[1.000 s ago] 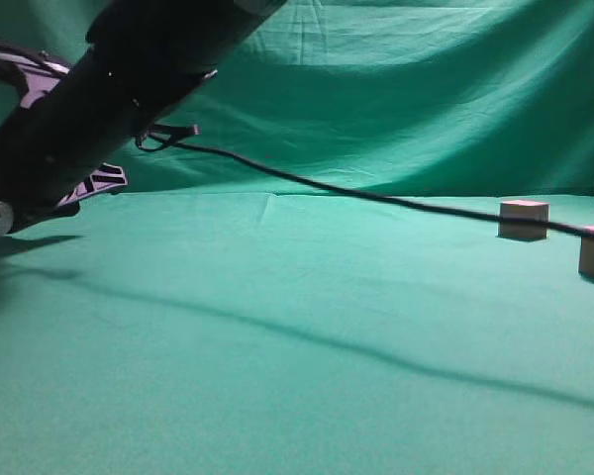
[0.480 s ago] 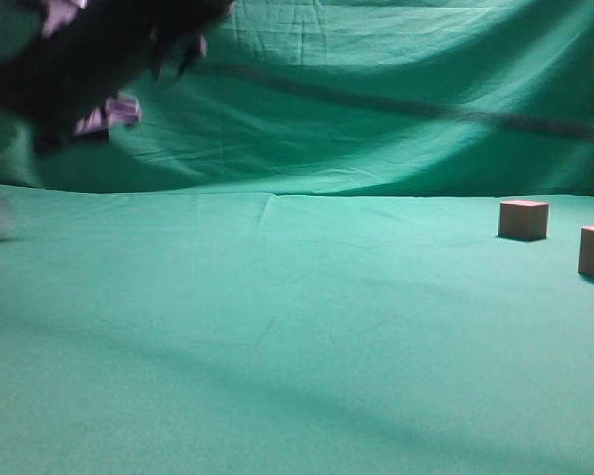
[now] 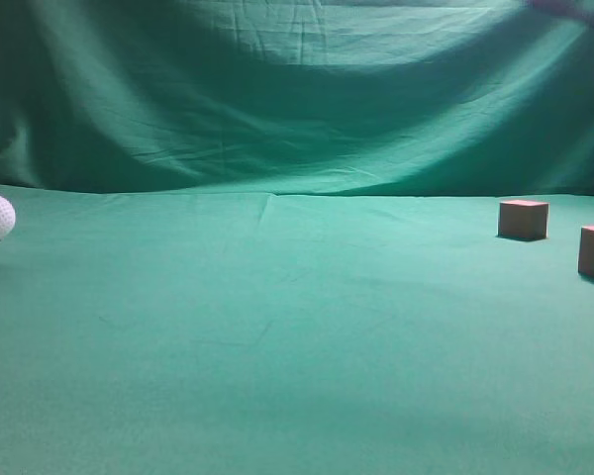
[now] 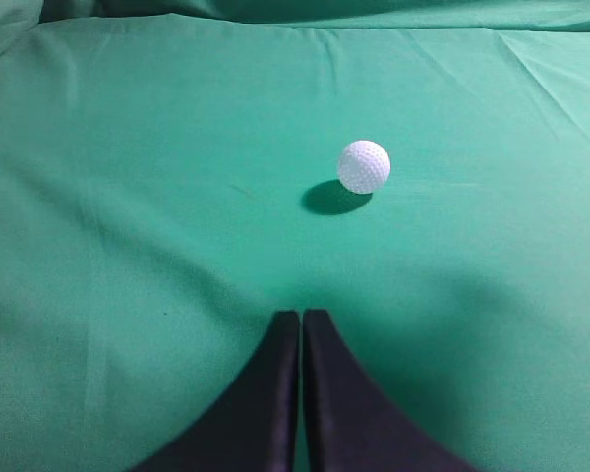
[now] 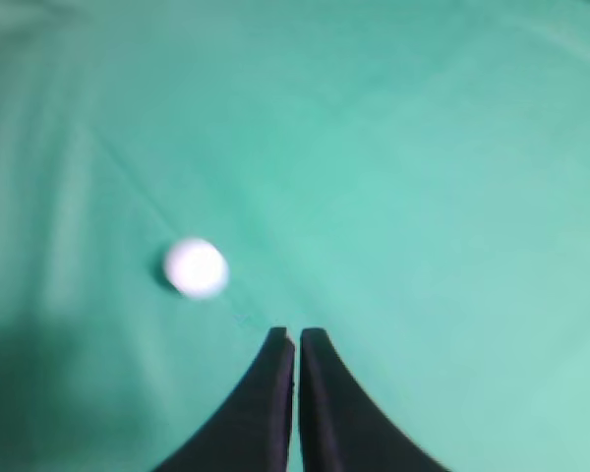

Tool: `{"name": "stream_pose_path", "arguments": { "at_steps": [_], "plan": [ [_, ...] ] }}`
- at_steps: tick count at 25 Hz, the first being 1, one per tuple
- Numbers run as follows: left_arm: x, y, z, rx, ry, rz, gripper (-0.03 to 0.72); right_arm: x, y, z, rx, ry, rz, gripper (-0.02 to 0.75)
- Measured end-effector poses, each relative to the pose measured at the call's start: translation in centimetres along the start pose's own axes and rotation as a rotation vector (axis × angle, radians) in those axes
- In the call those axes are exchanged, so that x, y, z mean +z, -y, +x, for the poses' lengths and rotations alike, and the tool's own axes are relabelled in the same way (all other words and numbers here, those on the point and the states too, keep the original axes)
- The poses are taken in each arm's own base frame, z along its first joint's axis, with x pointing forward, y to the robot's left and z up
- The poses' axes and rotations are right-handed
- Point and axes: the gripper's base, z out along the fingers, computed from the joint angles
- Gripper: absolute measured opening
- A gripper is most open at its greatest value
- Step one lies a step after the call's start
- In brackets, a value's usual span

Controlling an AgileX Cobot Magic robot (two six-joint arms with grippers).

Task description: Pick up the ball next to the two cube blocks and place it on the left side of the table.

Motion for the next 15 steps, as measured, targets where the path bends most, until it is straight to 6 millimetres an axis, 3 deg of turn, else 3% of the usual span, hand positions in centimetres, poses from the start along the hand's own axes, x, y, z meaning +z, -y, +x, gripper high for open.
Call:
{"name": "stream_pose_path", "arguments": {
  "at_steps": [5,15],
  "plan": [
    [0.0,0.0,0.0,0.000,0.000,0.000,0.000,-6.1,0.4,0.2,0.008,-0.084,0.118,0.000],
    [0.0,0.0,0.0,0.000,0.000,0.000,0.000,-17.4,-2.5,0.4,-0.016,0.036,0.192,0.000]
  ]
}}
